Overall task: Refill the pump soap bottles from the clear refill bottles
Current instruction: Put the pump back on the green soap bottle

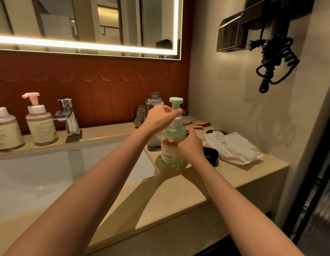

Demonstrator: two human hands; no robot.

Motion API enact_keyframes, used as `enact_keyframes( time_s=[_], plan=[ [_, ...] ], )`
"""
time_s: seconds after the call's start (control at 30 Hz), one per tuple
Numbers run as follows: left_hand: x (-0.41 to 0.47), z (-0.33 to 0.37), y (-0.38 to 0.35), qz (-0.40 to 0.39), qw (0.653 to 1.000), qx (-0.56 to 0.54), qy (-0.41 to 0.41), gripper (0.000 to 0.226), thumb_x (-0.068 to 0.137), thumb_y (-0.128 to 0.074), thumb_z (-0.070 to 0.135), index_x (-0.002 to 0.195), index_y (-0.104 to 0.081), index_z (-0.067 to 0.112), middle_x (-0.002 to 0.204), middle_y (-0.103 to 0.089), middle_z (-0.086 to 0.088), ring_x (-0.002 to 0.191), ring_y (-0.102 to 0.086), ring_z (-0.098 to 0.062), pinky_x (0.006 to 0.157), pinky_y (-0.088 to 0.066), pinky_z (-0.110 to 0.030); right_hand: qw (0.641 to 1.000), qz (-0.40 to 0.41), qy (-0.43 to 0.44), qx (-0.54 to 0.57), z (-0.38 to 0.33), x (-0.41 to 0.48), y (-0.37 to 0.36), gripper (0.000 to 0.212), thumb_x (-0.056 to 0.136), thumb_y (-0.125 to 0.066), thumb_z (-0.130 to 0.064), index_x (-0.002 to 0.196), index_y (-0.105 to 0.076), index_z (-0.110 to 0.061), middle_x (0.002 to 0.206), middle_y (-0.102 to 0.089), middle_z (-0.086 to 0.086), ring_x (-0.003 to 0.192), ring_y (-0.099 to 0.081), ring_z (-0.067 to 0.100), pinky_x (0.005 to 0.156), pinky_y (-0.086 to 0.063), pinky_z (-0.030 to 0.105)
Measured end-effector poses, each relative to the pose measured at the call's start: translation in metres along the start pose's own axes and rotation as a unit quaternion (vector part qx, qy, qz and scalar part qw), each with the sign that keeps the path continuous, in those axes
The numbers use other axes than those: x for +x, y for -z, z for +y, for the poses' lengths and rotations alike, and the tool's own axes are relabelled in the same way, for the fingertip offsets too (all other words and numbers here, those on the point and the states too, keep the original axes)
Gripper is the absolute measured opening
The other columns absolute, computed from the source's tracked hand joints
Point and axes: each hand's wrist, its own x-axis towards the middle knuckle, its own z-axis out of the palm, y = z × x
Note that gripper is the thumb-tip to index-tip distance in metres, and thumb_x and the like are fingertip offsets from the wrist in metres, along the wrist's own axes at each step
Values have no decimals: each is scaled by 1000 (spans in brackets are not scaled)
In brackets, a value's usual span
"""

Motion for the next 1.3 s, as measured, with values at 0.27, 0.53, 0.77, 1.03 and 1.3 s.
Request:
enact_keyframes(
  time_s=[0.27,0.53,0.77,1.03,1.3],
  plan=[
    [4,4,7,-21,1000,1,16,43,81,-70,18,121,-56,10,101,-60,1,89,-55,-11,71,-46,-22,1000,16,-7,13,1,-2,0,81,67,-82,-36,129,-35,-15,134,-51,5,122,-50,24,96,-44,39],
    [10,11,0,-52,998,23,37,35,85,-61,35,110,-51,12,99,-58,-2,91,-55,-16,83,-46,-34,1000,15,-7,8,0,-4,-1,73,69,-80,-35,122,-33,-15,131,-51,6,120,-50,26,94,-45,39],
    [14,11,5,-101,989,-80,69,50,82,-62,-4,127,-43,6,117,-59,-9,106,-55,-18,83,-42,-28,1000,15,-8,10,2,-4,-1,74,68,-81,-36,121,-33,-16,131,-51,4,120,-50,24,94,-45,37],
    [13,10,25,-86,996,3,33,54,75,-72,0,126,-56,6,124,-60,-9,111,-55,-19,87,-40,-26,1000,22,6,4,3,-3,-2,69,67,-81,-38,110,-29,-22,127,-53,4,116,-53,24,88,-48,35],
    [15,6,19,-73,996,-33,46,25,84,-61,8,109,-56,7,95,-57,-5,83,-53,-13,72,-43,-21,1000,18,-1,11,2,-3,-2,67,69,-81,-32,110,-30,-22,129,-51,5,118,-51,25,94,-46,40]
  ],
)
